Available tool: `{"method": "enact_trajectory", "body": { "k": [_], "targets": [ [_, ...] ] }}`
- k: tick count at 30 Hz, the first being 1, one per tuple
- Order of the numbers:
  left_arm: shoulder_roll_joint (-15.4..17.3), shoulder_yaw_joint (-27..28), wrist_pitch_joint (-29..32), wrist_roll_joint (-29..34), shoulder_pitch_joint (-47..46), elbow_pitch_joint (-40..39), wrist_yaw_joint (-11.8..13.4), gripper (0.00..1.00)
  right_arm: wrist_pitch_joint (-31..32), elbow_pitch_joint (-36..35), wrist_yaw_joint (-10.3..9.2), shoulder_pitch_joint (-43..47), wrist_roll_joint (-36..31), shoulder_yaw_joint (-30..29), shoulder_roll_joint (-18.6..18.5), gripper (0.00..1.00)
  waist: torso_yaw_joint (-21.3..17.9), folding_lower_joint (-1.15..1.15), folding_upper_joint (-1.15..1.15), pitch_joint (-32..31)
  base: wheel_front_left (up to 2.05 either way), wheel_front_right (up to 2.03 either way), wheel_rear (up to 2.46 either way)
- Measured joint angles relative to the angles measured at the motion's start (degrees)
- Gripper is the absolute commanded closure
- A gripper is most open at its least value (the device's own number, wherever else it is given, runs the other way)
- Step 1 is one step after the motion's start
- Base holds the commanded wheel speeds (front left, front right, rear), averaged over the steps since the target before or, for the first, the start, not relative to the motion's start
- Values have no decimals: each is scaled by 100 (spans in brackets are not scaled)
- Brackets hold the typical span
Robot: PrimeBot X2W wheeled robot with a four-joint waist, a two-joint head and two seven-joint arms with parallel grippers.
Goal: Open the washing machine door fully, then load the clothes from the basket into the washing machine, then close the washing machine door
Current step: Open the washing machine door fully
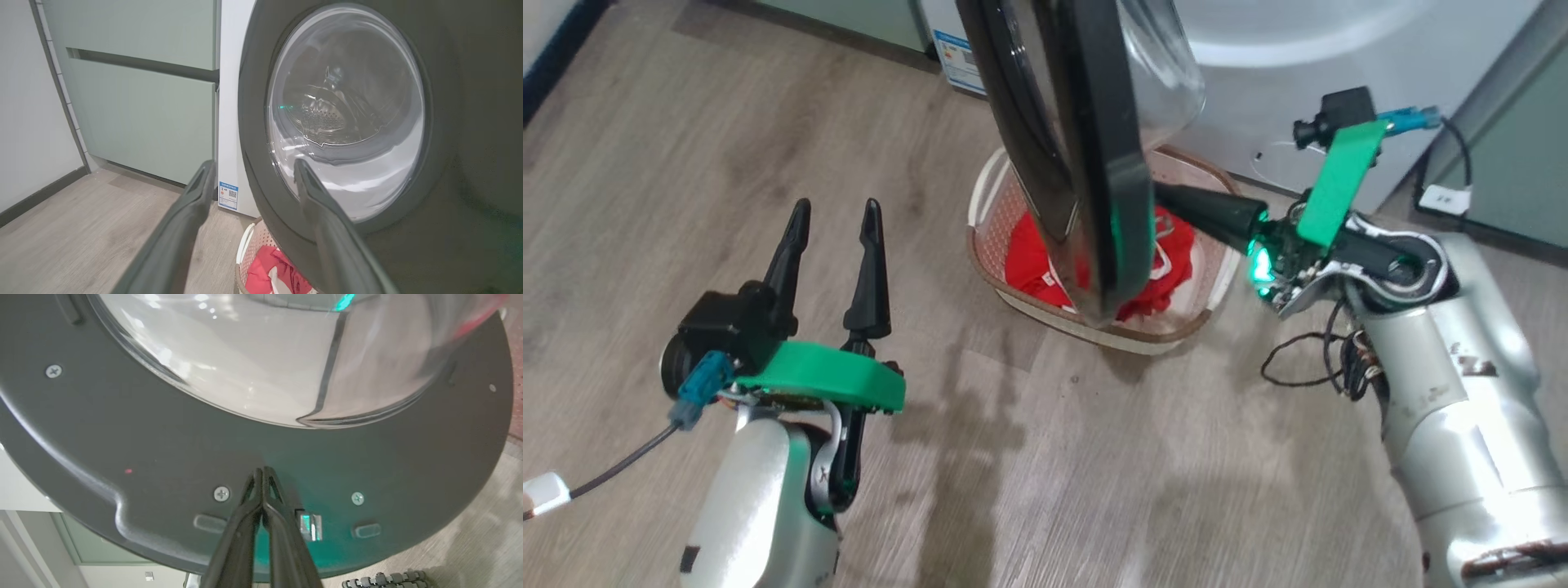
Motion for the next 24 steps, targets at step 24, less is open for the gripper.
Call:
{"method": "enact_trajectory", "body": {
  "k": [24],
  "targets": [
    [4,-13,0,-86,233,43,64,0,-1046,164,0,428,1272,693,20,100,388,0,0,-347,0,0,0]
  ]
}}
